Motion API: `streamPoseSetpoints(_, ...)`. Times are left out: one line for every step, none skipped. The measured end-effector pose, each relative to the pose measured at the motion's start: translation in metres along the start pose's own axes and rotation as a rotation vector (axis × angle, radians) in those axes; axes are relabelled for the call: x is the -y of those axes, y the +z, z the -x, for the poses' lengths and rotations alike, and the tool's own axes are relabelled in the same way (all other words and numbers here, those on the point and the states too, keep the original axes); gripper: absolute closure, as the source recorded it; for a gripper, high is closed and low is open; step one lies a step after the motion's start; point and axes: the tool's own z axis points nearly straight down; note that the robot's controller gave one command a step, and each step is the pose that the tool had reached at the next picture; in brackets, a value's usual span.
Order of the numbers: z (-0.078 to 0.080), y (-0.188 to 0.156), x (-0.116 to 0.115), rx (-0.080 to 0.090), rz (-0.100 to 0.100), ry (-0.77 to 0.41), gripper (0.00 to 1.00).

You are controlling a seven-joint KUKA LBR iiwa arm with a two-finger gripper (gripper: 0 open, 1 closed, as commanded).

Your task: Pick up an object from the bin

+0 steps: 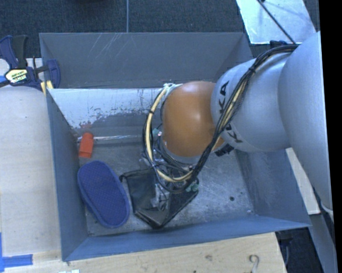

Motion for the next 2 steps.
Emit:
streamPoseSetpoints(0.0357,0.0257,0.0008,0.012,0.004,-0.475,0.0)
streamPoseSetpoints(0.0355,0.0253,0.0025,0.01,0.001,-0.472,1.0)
